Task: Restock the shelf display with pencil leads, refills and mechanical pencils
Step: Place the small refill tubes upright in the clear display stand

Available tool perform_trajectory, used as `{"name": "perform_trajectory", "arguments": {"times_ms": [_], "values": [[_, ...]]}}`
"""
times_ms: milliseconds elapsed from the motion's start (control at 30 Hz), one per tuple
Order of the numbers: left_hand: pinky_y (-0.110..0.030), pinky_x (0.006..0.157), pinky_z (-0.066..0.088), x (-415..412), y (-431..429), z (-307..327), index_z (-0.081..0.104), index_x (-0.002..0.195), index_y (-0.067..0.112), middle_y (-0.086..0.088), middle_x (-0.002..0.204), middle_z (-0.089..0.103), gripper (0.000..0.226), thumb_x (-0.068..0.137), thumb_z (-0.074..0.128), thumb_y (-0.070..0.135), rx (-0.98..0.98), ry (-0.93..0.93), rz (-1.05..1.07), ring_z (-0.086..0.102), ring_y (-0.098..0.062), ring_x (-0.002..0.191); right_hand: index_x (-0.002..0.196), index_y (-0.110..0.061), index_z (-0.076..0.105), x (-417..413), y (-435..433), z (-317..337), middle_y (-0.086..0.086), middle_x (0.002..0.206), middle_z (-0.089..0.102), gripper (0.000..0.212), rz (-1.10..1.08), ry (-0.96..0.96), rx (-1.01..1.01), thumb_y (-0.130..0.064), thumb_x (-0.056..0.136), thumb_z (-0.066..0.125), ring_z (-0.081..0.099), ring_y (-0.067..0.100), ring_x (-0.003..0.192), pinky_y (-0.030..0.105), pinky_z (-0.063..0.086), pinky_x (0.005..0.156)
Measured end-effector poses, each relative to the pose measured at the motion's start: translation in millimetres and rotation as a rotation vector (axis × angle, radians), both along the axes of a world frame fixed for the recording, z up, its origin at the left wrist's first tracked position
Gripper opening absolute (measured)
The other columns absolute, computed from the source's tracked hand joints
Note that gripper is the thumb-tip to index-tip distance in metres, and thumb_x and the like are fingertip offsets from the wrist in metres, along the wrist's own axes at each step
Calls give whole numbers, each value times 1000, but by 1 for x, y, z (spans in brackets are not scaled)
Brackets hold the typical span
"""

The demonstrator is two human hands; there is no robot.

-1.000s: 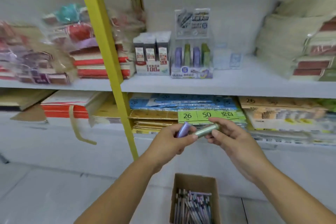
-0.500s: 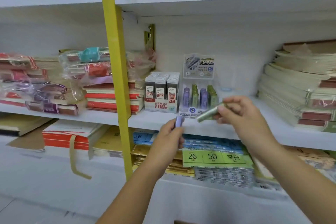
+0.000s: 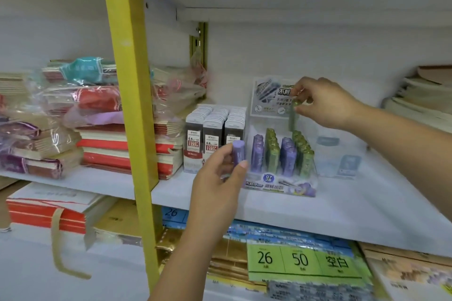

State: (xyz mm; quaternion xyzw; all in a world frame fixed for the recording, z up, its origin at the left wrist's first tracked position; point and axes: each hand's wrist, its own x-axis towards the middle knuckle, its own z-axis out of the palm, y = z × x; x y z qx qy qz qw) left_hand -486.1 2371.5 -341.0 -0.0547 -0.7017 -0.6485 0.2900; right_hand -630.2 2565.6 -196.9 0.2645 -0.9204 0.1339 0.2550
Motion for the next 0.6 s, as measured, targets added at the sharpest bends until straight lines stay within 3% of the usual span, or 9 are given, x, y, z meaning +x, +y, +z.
{"name": "perform_trajectory", "arguments": {"times_ms": [167,267,433,600], "values": [[-12,76,51,-9,-4,1,64,107,43,17,97,71,24,94,65,23,-17,13,4,66,0,92,92,-28,56,-14,1,-2,7,105,61,20,3,-150,151,-21,83,72,57,23,96,33,47,83],[-13,74,52,-13,-7,2,64,103,40,18,94,73,24,95,63,18,1,17,-19,69,2,91,86,-34,54,-17,4,-5,5,105,59,23,12,-198,163,-23,82,74,57,22,98,36,48,88],[-20,78,52,-13,-8,1,64,106,37,17,95,75,20,95,64,19,7,20,-27,69,3,93,90,-35,58,-19,5,-10,-4,101,52,20,20,-150,169,-30,80,75,52,19,101,31,41,85],[-27,83,55,-11,-9,1,64,105,36,13,95,75,20,95,64,18,20,12,-33,70,0,96,91,-33,62,-20,6,-13,-10,95,58,15,24,-69,230,-31,82,74,45,13,101,28,30,77]]}}
